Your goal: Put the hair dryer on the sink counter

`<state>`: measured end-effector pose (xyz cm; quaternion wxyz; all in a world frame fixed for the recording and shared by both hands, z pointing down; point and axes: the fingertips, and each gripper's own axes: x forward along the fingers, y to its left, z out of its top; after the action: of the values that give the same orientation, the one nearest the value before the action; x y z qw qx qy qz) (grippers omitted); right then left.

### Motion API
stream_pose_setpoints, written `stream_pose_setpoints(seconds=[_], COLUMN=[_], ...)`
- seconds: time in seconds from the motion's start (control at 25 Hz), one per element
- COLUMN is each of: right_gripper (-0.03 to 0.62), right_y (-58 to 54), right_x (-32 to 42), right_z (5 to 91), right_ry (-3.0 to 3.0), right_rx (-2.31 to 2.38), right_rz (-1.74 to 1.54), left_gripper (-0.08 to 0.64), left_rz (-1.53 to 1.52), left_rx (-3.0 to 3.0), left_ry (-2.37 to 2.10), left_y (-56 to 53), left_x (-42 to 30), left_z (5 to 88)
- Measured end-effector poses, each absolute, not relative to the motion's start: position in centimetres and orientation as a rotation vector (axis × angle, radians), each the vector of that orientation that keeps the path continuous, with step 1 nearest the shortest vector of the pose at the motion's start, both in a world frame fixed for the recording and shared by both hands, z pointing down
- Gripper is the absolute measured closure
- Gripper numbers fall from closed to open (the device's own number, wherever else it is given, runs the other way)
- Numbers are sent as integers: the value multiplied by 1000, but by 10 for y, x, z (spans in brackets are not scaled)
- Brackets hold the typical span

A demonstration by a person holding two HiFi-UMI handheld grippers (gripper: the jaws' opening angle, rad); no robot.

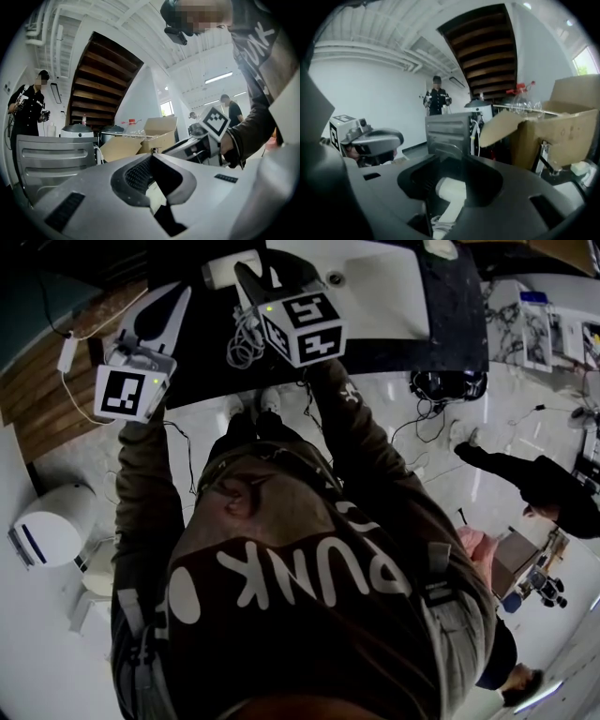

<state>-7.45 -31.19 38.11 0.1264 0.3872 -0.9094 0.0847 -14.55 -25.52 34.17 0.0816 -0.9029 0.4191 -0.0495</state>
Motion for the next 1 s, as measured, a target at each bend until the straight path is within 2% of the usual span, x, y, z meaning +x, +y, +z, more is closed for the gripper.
stream_pose_setpoints(seconds=[0.32,1.0], right_gripper=[560,583], right_y=[-274,-252], right_x=[-77,-89], right_z=[310,317], right_ry=[-2947,-3005], right_rx=[1071,958], right_rz=[-230,-329], left_gripper=[566,566], left_rz=[-130,-140], left_rx=[-2703,-2704], left_ry=[1249,1230], left_y=[-255,-248], left_x=[-143,-136], left_z=[335,327])
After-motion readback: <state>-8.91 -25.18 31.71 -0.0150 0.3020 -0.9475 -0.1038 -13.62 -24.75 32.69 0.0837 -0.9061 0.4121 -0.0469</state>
